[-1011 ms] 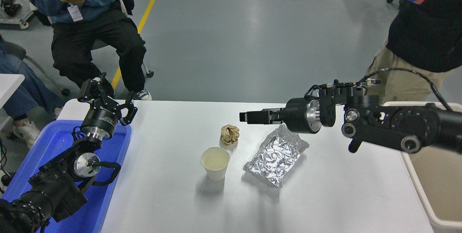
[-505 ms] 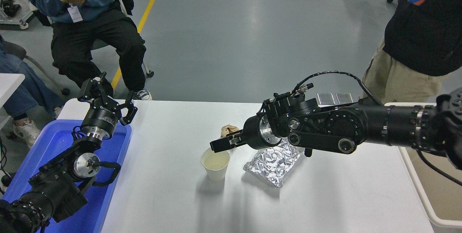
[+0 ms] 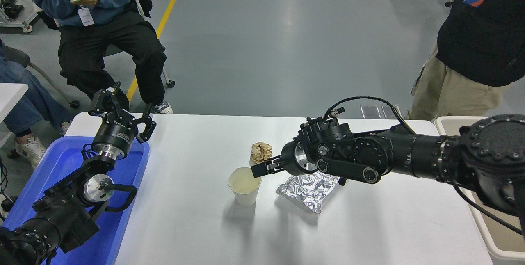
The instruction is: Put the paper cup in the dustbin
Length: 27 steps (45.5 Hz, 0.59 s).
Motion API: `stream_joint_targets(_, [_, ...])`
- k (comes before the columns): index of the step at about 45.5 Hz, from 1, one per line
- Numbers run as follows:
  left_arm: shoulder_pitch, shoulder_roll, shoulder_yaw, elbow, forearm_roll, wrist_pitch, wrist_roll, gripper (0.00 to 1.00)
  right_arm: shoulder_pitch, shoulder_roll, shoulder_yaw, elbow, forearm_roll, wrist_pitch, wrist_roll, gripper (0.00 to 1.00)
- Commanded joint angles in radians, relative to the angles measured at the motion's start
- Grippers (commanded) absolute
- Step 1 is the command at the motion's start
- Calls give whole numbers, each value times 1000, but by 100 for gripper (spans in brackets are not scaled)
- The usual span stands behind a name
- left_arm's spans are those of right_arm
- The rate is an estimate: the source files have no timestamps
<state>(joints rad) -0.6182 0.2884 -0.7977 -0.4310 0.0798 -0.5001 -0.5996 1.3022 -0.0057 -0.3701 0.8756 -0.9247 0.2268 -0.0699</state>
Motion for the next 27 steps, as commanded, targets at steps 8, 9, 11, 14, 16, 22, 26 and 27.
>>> stream_joint_targets(8, [0,0,0,0,0,0,0,100,-21,6,33,-26,44,9,-5,100])
stream_joint_targets(9, [0,0,0,0,0,0,1,100,-23,6,42,-26,58,11,-5,100])
stream_joint_targets(11, [0,0,0,0,0,0,0,100,-27,6,65,-26,84,16,-5,100])
stream_joint_targets(14, [0,0,0,0,0,0,0,100,-32,6,86,-26,113,23,-5,100])
stream_joint_targets(16, [0,0,0,0,0,0,0,100,-40,6,94,-18,130,37,-5,100])
stream_joint_targets(22, [0,0,0,0,0,0,0,100,-66,6,103,-18,149,46,-4,100])
stream_joint_targets(26, [0,0,0,0,0,0,0,100,-92,6,103,-18,138,39,-4,100])
stream_joint_targets(27, [0,0,0,0,0,0,0,100,-98,6,103,-20,136,37,-4,100])
